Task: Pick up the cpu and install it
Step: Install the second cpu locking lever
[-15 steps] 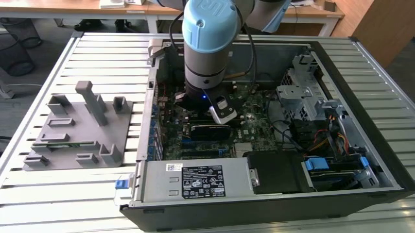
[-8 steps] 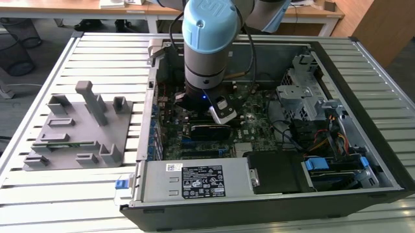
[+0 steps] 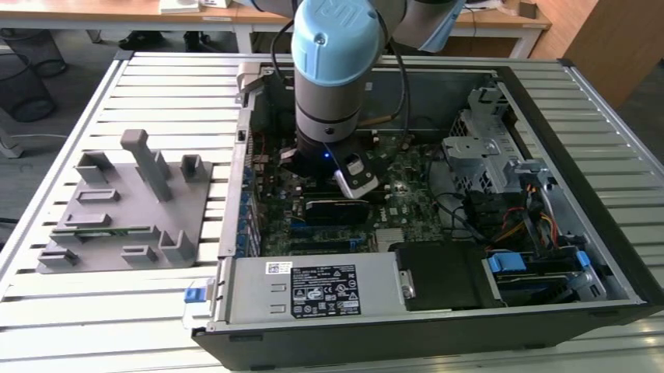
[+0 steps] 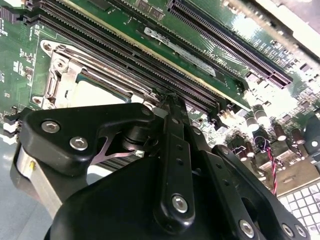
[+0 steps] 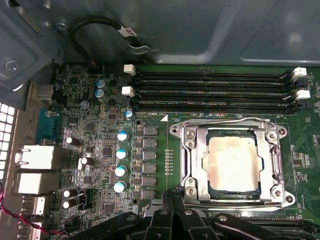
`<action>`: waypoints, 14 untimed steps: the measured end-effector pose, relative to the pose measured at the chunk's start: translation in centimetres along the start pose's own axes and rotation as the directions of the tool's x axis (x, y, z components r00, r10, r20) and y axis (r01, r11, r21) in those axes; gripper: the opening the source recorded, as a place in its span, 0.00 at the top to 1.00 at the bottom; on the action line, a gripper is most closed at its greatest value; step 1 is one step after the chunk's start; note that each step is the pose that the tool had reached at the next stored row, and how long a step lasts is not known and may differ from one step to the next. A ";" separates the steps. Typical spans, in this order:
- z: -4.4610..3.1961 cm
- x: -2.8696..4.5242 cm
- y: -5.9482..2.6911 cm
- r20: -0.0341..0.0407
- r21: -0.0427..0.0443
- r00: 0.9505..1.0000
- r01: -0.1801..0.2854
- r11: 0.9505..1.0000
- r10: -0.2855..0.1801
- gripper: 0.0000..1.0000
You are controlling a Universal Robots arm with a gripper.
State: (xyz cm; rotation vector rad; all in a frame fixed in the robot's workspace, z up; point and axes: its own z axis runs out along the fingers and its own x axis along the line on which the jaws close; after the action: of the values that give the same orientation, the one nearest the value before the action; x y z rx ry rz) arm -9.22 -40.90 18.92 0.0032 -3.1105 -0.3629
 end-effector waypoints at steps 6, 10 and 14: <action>-0.02 0.02 0.10 0.000 0.000 1.000 0.000 1.000 0.000 0.89; -0.11 0.03 0.17 0.000 0.000 1.000 0.000 1.000 0.000 0.89; -0.19 0.02 0.23 0.000 -0.001 1.000 0.000 1.000 0.000 0.89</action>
State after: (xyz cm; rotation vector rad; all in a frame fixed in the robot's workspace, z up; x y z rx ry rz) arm -9.24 -40.72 19.16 0.0033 -3.1105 -0.3638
